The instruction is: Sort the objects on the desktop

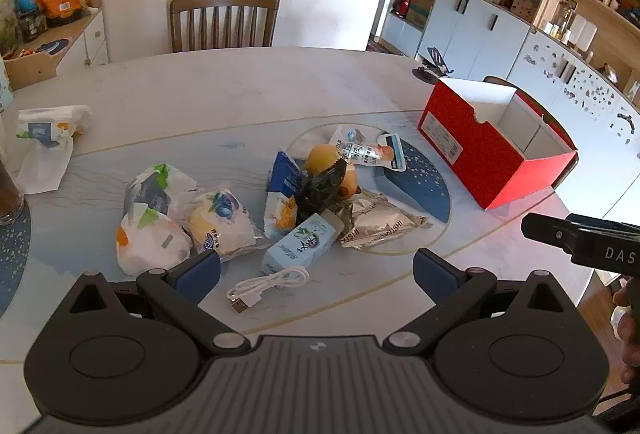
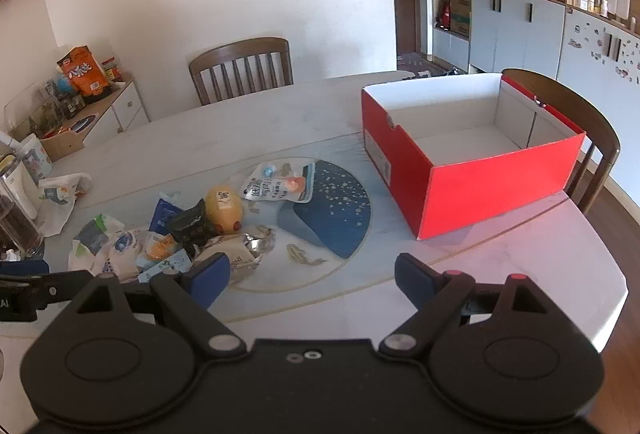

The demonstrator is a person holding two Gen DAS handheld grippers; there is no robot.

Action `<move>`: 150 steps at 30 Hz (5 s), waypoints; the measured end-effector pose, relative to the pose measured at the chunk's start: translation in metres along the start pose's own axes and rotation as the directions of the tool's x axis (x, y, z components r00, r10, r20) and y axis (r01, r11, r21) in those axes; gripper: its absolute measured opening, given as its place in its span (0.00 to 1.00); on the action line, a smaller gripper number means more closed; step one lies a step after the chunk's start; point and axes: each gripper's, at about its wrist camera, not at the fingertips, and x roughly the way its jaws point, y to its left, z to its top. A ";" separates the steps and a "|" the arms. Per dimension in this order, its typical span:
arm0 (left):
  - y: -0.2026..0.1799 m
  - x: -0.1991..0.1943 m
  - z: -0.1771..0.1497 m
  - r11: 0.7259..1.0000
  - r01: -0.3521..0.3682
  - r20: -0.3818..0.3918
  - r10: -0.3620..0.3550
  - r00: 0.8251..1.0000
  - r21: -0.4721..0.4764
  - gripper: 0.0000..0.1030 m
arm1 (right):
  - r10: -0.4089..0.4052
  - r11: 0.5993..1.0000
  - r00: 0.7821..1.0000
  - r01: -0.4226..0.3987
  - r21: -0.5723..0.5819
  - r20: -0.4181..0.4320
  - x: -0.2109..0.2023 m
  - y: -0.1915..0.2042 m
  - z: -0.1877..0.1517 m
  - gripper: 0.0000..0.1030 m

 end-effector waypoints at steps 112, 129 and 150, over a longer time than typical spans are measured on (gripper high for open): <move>0.162 0.104 0.023 0.980 -0.122 -0.099 0.108 0.989 -0.156 0.32 | 0.017 0.991 0.958 -0.053 -0.121 -0.285 0.158 0.058 0.006 0.47; 0.169 0.069 0.029 0.982 -0.111 -0.058 0.103 0.993 -0.154 0.32 | -0.004 0.998 0.972 -0.013 -0.070 -0.237 0.127 0.055 0.003 0.45; 0.123 0.022 0.029 0.999 0.019 -0.103 -0.024 0.994 -0.050 0.31 | 0.002 0.999 0.982 0.006 0.047 -0.189 0.058 0.047 -0.007 0.45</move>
